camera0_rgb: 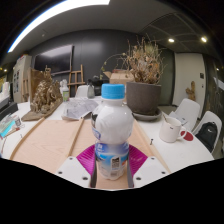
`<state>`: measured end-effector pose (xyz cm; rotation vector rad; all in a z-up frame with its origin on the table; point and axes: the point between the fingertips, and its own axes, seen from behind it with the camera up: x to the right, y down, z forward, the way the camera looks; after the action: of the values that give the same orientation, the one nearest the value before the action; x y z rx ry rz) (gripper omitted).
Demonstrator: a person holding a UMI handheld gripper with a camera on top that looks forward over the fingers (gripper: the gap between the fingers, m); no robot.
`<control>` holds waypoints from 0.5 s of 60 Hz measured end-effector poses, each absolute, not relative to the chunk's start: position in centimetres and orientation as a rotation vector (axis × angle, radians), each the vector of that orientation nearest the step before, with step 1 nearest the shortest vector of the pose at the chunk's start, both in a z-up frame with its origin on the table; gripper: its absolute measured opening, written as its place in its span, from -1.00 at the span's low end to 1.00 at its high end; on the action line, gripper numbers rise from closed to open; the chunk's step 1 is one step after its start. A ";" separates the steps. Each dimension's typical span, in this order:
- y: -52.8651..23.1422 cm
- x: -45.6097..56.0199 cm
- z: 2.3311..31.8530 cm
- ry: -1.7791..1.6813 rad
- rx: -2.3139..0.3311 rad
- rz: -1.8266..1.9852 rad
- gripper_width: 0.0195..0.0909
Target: Pour water
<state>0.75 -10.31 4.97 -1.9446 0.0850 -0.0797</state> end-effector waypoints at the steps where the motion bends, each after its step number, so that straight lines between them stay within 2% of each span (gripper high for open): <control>1: -10.3 0.7 5.0 0.088 -1.945 -0.079 -0.42; 7: -10.3 0.7 5.0 0.062 -1.964 -0.098 -0.62; 14: -9.8 0.4 6.2 0.092 -1.968 -0.060 -0.62; 30: -6.9 0.6 14.7 0.484 -1.841 0.494 -0.63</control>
<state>0.56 -6.89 14.71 -1.8411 0.4838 0.4942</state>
